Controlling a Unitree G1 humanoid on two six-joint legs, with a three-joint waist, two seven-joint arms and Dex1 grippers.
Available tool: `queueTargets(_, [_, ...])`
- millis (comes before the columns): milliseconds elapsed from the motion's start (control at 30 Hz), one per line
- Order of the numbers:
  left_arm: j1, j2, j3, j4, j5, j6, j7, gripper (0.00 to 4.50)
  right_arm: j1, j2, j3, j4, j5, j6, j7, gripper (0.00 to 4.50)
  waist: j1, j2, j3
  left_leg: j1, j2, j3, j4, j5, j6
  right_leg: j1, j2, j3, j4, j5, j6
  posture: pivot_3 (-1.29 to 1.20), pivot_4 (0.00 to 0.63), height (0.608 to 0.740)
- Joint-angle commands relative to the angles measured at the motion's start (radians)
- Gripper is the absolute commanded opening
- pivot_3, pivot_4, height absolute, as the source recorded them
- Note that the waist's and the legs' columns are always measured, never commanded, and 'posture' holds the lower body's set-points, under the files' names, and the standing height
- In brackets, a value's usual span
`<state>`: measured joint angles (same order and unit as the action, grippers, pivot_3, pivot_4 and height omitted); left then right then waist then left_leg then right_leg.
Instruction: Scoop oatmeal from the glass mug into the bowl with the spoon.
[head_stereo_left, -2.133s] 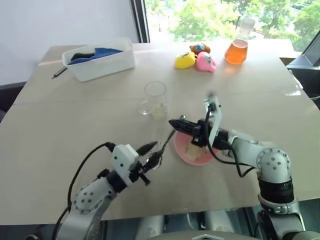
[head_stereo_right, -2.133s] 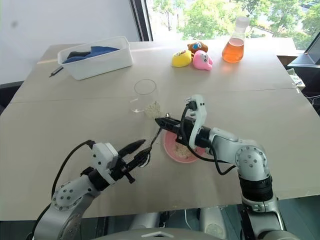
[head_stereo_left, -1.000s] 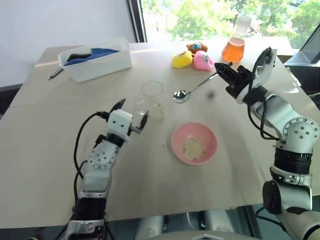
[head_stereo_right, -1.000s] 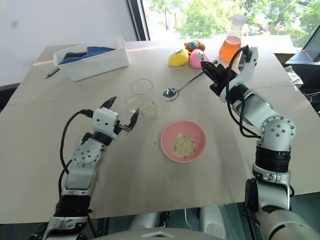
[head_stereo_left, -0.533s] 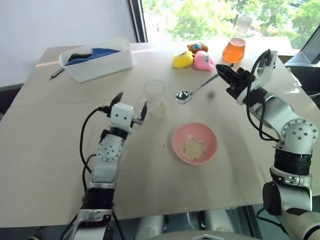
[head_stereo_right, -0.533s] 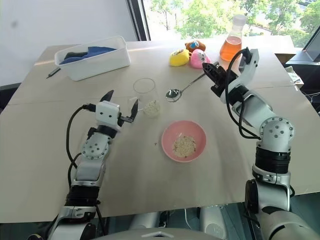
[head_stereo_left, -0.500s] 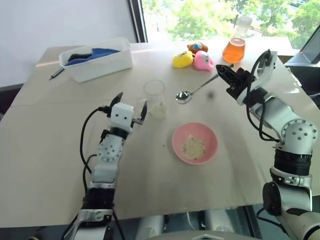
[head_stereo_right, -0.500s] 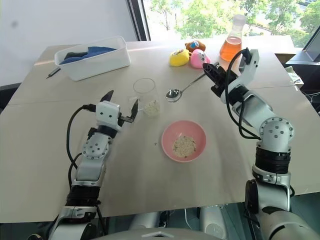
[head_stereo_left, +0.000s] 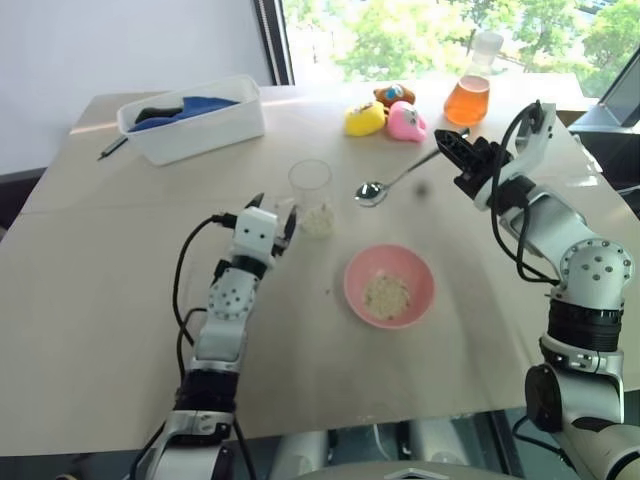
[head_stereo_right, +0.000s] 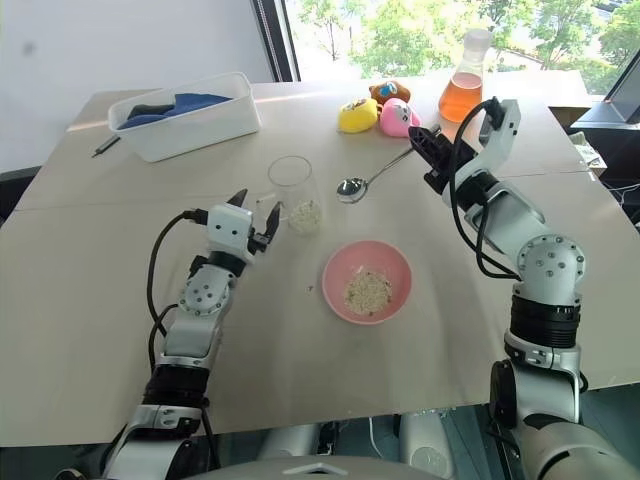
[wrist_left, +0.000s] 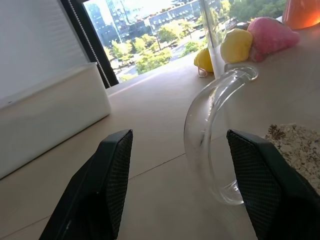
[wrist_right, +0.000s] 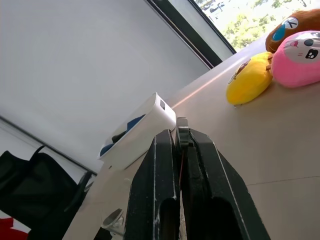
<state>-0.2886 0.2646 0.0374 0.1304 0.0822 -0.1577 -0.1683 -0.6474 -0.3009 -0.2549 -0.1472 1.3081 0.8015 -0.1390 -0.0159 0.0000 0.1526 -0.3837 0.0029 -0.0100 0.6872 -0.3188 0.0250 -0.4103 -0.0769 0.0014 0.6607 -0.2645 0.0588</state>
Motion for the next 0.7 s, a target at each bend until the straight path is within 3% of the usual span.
queueTargets(33, [-0.014,-0.006,0.000,-0.015,-0.010,-0.006,0.003,1.89,-0.020,0.009,-0.025,-0.033,0.004,-0.022,0.017,0.00,0.000,0.000,0.000,0.000,0.000,0.000,0.000,0.000,0.000,0.000,0.000,0.000,0.000,0.000,0.000,0.00,0.150,0.740])
queueTargets(67, [-0.016,-0.006,-0.001,-0.012,-0.006,-0.001,0.006,1.41,-0.025,0.016,-0.030,-0.032,0.011,-0.025,0.012,0.00,0.000,0.000,0.000,0.000,0.000,0.000,0.000,0.000,0.000,0.000,0.000,0.000,0.000,0.000,0.000,0.00,0.150,0.740])
queueTargets(300, [-0.014,-0.019,-0.016,-0.006,-0.024,0.016,-0.016,1.41,-0.051,0.026,-0.044,-0.026,0.015,-0.026,0.009,0.00,0.000,0.000,0.000,0.000,0.000,0.000,0.000,0.000,0.000,0.000,0.000,0.000,0.000,0.000,0.000,0.00,0.150,0.740])
queueTargets(467, [-0.017,-0.023,-0.018,-0.005,-0.020,0.027,-0.016,0.13,-0.080,0.032,-0.049,-0.020,0.000,-0.038,0.010,0.00,0.000,0.000,-0.001,0.000,0.000,0.000,0.000,0.000,0.000,0.000,0.000,0.000,0.000,0.000,0.000,0.00,0.150,0.740])
queueTargets(700, [-0.033,-0.038,-0.032,0.008,-0.021,0.054,-0.010,0.13,-0.167,0.016,-0.023,0.011,-0.059,-0.040,0.076,0.00,-0.001,0.000,-0.001,0.002,0.000,0.002,0.001,0.001,-0.001,0.000,0.001,0.003,0.003,0.000,0.000,0.00,0.150,0.740])
